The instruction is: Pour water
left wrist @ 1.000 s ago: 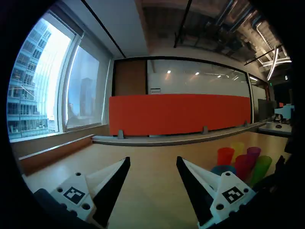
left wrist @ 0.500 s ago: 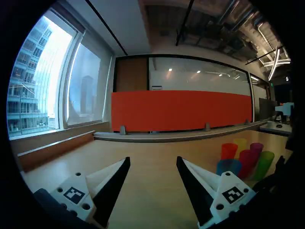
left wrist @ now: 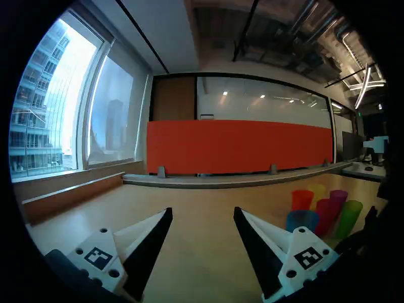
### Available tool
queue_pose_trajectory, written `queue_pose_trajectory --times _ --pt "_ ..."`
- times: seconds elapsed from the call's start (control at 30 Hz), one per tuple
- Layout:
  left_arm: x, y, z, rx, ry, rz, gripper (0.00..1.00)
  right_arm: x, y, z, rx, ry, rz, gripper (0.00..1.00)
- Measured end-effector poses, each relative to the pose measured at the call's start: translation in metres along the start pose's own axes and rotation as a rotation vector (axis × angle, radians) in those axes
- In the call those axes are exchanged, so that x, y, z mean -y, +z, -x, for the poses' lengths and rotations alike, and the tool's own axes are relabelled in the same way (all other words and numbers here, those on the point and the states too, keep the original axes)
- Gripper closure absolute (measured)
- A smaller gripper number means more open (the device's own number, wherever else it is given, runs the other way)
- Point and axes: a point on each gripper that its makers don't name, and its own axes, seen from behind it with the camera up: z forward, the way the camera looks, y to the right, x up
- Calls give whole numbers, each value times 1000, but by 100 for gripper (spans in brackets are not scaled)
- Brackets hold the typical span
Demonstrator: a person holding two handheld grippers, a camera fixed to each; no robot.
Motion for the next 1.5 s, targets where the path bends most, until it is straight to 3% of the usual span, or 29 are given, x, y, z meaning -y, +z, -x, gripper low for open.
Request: queue_pose_trajectory --times 0.97,1.5 --pt "-1 1 3 10 3 6 10 -9 -9 -4 -45 19 -13 1" --pt "-1 1 3 10 3 6 10 -6 0 28 -55 28 -37 1"
